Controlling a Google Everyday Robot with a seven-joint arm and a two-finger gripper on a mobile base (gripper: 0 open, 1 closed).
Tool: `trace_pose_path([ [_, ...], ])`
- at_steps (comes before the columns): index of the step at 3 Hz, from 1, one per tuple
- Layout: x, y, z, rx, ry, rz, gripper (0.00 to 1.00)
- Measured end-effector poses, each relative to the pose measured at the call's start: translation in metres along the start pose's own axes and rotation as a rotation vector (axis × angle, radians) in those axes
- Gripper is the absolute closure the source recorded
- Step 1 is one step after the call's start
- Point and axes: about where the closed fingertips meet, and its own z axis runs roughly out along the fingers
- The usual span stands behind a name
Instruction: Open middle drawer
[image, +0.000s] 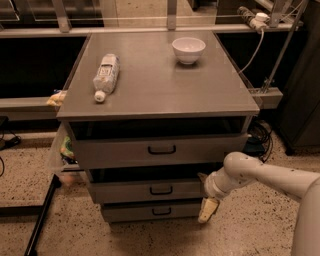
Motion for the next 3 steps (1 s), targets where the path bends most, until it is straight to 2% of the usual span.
trace_pose_path([
  [1,-0.002,0.016,-0.009,-0.035,-0.007,0.004,0.0],
  [2,-0.008,0.039,-0.021,-0.078,-0.043,0.007,0.0],
  [3,-0.013,0.066,-0.029,-0.144,-0.068,0.026,0.0],
])
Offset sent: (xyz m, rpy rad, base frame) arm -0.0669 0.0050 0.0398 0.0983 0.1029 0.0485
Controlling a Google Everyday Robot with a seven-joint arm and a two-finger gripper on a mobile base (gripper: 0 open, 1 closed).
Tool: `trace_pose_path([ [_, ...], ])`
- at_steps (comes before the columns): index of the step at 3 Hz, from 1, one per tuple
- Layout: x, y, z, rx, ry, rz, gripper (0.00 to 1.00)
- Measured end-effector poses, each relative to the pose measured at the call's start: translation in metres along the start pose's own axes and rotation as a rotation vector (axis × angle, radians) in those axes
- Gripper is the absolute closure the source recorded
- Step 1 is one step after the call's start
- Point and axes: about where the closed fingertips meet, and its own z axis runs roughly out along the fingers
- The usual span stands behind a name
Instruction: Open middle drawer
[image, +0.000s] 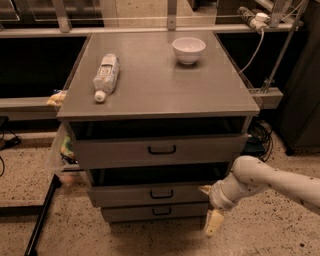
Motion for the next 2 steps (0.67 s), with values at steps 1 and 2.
trace_pose_path([
  [1,-0.01,0.025,-0.014,-0.028,-0.041,0.022,0.0],
  [2,-0.037,0.04,-0.049,0.055,-0.076,-0.028,0.0],
])
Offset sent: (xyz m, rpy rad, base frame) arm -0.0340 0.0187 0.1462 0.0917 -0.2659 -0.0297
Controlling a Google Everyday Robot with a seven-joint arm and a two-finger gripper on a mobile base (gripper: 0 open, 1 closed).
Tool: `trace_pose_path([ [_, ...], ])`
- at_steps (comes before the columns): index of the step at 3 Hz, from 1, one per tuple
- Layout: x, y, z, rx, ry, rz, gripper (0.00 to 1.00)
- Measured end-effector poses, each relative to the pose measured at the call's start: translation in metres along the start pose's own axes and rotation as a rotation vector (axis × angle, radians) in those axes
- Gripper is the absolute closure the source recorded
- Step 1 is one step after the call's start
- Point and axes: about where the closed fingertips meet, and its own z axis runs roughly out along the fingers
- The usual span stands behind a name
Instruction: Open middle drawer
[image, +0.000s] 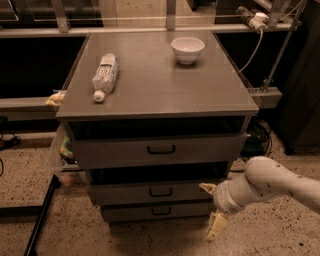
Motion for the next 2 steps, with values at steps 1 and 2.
trace_pose_path([
  [1,-0.023,-0.002,-0.024,0.109,-0.011,-0.077,0.0],
  [2,-0.028,-0.018,-0.029,0.211,0.0,-0.143,0.0],
])
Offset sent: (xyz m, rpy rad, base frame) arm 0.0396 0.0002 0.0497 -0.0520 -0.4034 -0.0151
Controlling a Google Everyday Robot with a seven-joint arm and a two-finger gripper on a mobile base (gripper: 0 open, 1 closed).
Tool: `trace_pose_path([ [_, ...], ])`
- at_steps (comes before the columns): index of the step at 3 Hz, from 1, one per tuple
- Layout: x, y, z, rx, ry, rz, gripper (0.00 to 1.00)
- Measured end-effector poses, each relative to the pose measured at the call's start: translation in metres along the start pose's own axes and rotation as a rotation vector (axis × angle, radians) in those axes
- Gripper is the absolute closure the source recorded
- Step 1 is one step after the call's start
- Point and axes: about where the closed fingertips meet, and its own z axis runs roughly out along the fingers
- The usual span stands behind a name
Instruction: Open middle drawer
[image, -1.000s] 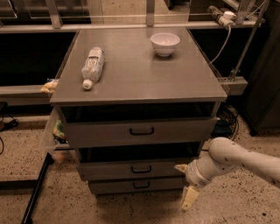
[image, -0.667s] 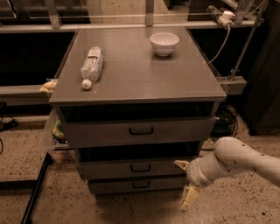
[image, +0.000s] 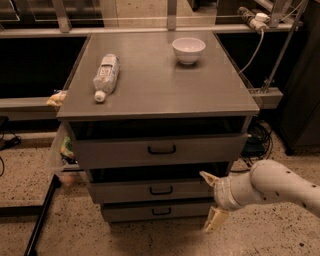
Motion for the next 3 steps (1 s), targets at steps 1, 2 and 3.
trace_pose_path([
  [1,0.013,-0.013,0.014,0.042,0.028,-0.018,0.0],
  [2,0.029,-0.023,0.033,0.054,0.064,-0.024,0.0],
  [3,0.044,-0.034,0.051,0.06,0.089,-0.026,0.0],
])
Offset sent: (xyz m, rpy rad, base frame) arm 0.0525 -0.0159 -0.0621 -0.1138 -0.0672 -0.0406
